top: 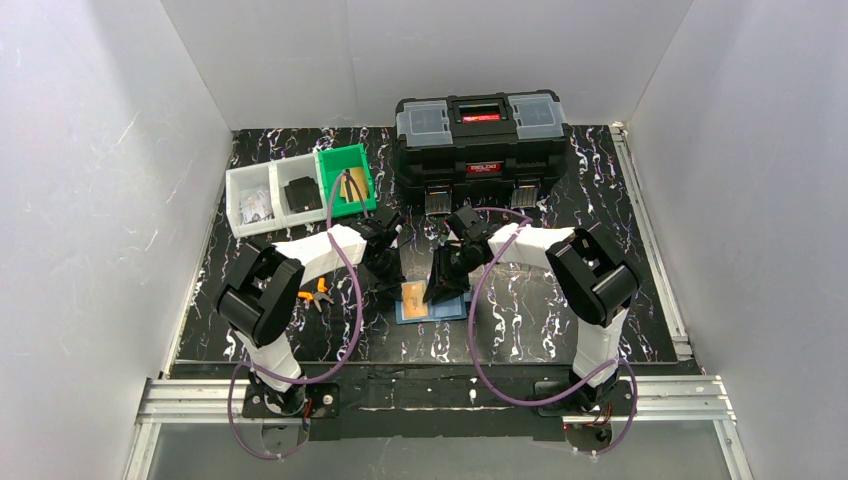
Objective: Take the credit cards out of the card holder
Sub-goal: Remove the credit card from the card holder.
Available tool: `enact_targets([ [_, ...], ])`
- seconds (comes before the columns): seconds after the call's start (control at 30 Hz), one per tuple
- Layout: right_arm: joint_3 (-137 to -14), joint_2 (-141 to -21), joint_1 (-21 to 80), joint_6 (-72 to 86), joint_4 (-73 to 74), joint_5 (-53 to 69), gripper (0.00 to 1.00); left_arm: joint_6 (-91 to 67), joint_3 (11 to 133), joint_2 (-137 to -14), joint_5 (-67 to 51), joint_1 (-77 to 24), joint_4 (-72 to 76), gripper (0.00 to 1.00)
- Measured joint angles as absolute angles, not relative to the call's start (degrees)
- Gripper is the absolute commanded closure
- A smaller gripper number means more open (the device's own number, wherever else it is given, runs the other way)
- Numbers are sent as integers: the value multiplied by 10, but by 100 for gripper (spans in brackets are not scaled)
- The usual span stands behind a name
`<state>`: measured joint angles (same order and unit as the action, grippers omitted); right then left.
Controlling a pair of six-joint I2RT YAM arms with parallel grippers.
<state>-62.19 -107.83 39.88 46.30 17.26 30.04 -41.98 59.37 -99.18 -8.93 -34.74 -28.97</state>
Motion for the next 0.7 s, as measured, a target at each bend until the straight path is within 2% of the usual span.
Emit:
enact_targets([
  [0.1, -618, -1079, 399, 463, 166, 303, 75, -423, 594, -992, -88, -349, -290, 100],
  [0.7, -590, -1093, 392, 488, 99, 349, 81, -429, 604, -999, -83, -354, -301, 100],
])
